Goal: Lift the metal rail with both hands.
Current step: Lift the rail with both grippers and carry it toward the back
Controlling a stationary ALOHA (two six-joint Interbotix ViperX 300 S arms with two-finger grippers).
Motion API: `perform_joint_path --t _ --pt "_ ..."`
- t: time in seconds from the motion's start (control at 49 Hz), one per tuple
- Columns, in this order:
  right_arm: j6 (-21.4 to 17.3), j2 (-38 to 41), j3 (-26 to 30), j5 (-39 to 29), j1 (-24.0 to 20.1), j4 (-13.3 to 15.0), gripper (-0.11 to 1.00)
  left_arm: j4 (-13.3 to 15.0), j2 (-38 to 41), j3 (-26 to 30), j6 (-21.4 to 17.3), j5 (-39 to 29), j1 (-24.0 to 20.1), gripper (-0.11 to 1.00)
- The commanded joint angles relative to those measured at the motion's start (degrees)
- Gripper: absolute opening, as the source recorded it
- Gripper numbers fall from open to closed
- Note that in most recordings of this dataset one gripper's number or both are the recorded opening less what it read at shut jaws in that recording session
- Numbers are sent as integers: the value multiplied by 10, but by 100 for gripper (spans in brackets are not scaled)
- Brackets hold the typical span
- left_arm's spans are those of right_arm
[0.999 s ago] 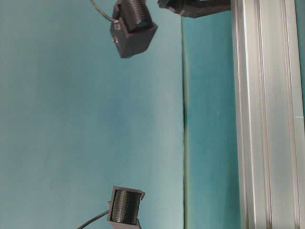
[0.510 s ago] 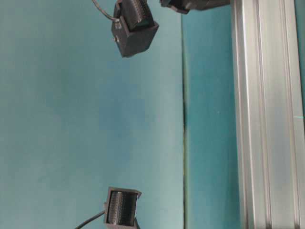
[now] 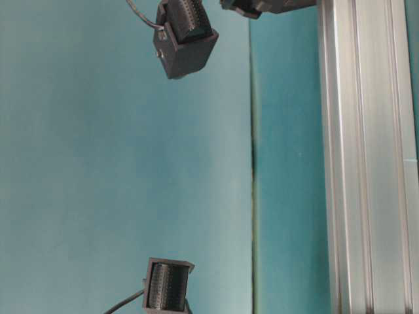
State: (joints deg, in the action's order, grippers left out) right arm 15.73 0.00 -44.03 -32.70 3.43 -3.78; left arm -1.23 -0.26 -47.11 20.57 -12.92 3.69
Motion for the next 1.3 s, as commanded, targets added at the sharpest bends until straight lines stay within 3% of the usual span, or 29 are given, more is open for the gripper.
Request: perform_joint_path --t 0.0,0.245,0.591,0.877,1.081,1.284 --pt "1 2 6 0 1 -1 38 2 -5 4 3 4 2 36" --pt "0 -50 64 -94 12 -1 38 2 -67 27 1 -54 -1 36" --pt "-1 -95 191 -316 17 -1 38 2 -178 138 1 -295 -7 36" --pt "-8 -102 301 -433 18 -1 38 2 -212 217 -4 -414 -13 35" --pt "-69 -100 345 -464 16 -1 38 1 -221 261 -5 -470 -53 35" --pt "-184 -102 401 -527 8 -1 38 1 -224 301 -45 -509 -74 35"
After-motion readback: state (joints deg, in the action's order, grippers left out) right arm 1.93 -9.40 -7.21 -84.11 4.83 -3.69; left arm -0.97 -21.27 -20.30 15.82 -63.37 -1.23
